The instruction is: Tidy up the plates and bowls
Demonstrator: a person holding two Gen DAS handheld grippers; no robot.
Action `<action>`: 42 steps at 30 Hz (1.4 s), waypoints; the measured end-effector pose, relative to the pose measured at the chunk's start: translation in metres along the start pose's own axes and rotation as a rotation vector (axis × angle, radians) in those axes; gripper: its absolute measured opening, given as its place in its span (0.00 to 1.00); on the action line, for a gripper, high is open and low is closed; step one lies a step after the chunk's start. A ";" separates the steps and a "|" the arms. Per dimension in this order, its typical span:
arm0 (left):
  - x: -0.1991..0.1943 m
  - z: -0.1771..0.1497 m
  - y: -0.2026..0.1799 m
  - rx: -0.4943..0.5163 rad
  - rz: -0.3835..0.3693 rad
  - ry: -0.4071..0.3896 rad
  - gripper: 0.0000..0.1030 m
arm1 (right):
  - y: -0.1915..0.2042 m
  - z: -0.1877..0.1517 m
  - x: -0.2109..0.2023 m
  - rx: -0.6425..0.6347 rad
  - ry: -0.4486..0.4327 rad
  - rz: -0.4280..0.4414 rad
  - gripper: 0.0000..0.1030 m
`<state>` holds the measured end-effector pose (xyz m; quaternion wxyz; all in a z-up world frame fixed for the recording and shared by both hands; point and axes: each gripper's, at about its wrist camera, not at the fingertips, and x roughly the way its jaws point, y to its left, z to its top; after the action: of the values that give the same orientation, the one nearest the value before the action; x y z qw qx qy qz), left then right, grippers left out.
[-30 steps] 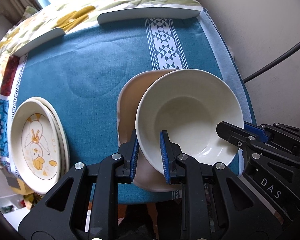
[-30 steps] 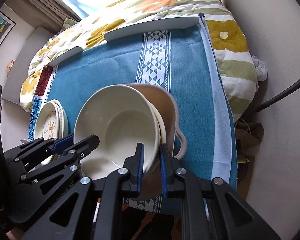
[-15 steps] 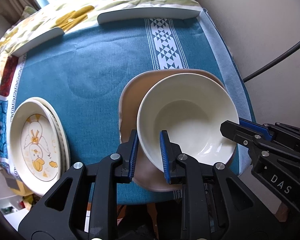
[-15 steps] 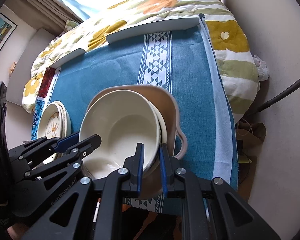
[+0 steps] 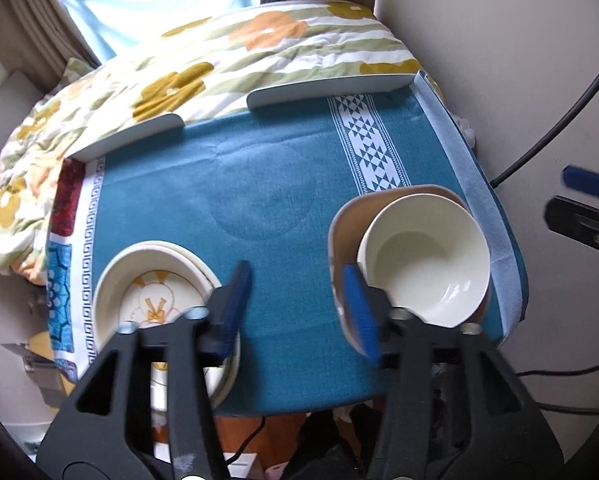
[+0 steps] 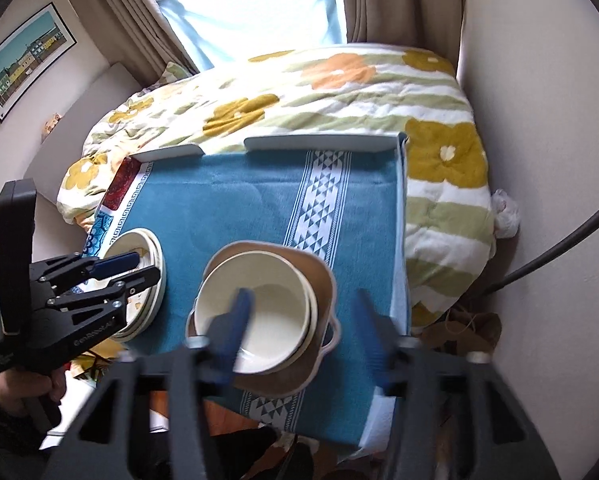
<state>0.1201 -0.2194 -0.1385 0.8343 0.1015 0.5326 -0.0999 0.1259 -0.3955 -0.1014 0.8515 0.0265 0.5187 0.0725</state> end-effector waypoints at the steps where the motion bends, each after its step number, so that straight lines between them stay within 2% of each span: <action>1: -0.004 -0.002 0.004 0.008 0.013 -0.020 1.00 | 0.001 -0.002 -0.003 -0.014 -0.023 -0.003 1.00; 3: -0.013 -0.007 0.011 0.029 0.000 -0.059 1.00 | 0.000 -0.003 -0.005 -0.035 -0.029 -0.010 1.00; 4: -0.013 -0.008 0.013 0.045 -0.013 -0.046 1.00 | 0.000 -0.006 -0.005 -0.049 -0.019 -0.024 1.00; 7: -0.009 -0.013 0.014 0.104 -0.026 0.012 1.00 | -0.002 -0.011 0.005 -0.085 0.100 -0.065 1.00; 10: 0.001 -0.020 0.008 0.165 -0.071 0.072 1.00 | -0.005 -0.022 0.014 -0.107 0.175 -0.124 1.00; 13: 0.022 -0.026 0.000 0.194 -0.084 0.119 1.00 | -0.004 -0.035 0.032 -0.114 0.246 -0.235 1.00; 19: 0.060 -0.037 -0.005 0.163 -0.148 0.222 0.99 | -0.011 -0.047 0.065 -0.094 0.342 -0.186 0.98; 21: 0.068 -0.036 -0.006 0.157 -0.154 0.240 0.96 | -0.012 -0.049 0.073 -0.094 0.363 -0.162 0.87; 28: 0.092 -0.031 -0.021 0.191 -0.198 0.312 0.86 | -0.002 -0.048 0.105 -0.133 0.462 -0.110 0.63; 30: 0.099 -0.031 -0.024 0.194 -0.215 0.334 0.69 | -0.002 -0.048 0.113 -0.129 0.485 -0.090 0.58; 32: 0.105 -0.031 -0.031 0.214 -0.223 0.349 0.61 | -0.002 -0.049 0.119 -0.131 0.497 -0.078 0.55; 34: 0.110 -0.032 -0.035 0.218 -0.242 0.357 0.47 | -0.003 -0.051 0.126 -0.127 0.505 -0.057 0.51; 35: 0.113 -0.032 -0.036 0.210 -0.257 0.361 0.43 | -0.004 -0.052 0.128 -0.120 0.504 -0.043 0.47; 37: 0.116 -0.033 -0.039 0.200 -0.281 0.354 0.26 | -0.006 -0.054 0.133 -0.104 0.506 -0.019 0.41; 42: 0.124 -0.037 -0.048 0.226 -0.269 0.322 0.17 | -0.008 -0.058 0.142 -0.073 0.480 0.027 0.22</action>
<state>0.1256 -0.2624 -0.2700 0.7010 0.1370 0.6530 -0.2518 0.1391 -0.3840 -0.2542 0.7034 -0.0153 0.7027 0.1065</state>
